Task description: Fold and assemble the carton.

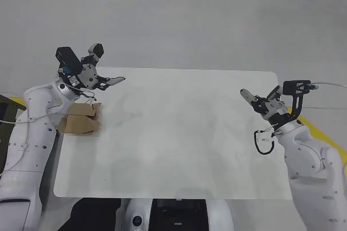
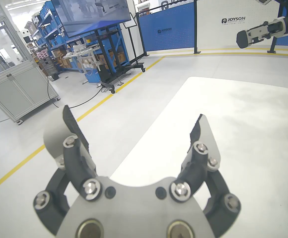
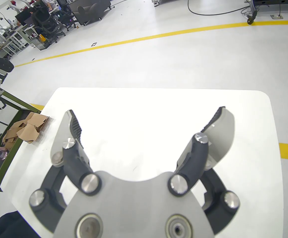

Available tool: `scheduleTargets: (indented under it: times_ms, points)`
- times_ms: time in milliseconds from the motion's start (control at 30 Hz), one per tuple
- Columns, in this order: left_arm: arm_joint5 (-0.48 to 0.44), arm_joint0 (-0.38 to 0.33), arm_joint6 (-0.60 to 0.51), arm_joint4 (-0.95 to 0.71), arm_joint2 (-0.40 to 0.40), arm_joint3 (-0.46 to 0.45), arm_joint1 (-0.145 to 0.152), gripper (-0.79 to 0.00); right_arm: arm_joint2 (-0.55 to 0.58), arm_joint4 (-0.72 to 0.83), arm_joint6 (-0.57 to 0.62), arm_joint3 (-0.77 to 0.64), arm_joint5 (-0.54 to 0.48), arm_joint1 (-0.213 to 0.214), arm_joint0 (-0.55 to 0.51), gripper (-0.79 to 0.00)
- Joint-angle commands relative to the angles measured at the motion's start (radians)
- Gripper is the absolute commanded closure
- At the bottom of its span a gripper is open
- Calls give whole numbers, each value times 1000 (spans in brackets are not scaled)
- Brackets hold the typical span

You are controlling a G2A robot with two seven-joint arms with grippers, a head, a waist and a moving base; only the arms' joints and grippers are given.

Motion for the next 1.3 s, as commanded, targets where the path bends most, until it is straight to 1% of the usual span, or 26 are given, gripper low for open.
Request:
scheduleTargets:
  times_ms: [0,100,167,200,233,333,433,567,733,867,933,1067,1267]
  points:
    - [0,0,0,0,0,0,0,-784,0,0,0,0,0,0,0,-785]
    - [8,10,-19,-27,-5,0,-1,-785,0,0,0,0,0,0,0,-785]
    - [-44,14,-55,-115,-15,20,0,-785,0,0,0,0,0,0,0,-785]
    - [-68,7,-90,-155,-20,31,1,-785,0,0,0,0,0,0,0,-785]
    - [-73,-2,-123,-180,-25,33,2,-785,0,0,0,0,0,0,0,-785]
    - [-34,-5,-191,-201,-40,28,4,-785,0,0,0,0,0,0,0,-785]
    - [-33,-6,-238,-236,-64,60,8,-785,0,0,0,0,0,0,0,-785]
    - [-63,-28,-328,-326,-96,150,15,-785,0,0,0,0,0,0,0,-785]
    - [-80,-78,-448,-429,-111,274,21,-785,0,0,0,0,0,0,0,-785]
    - [-123,-109,-552,-516,-115,364,27,-785,0,0,0,0,0,0,0,-785]
    - [-151,-127,-632,-574,-112,411,32,-785,0,0,0,0,0,0,0,-785]
    - [-151,-154,-812,-697,-102,481,46,-785,0,0,0,0,0,0,0,-785]
    - [-151,-186,-1036,-930,-131,612,73,-785,0,0,0,0,0,0,0,-785]
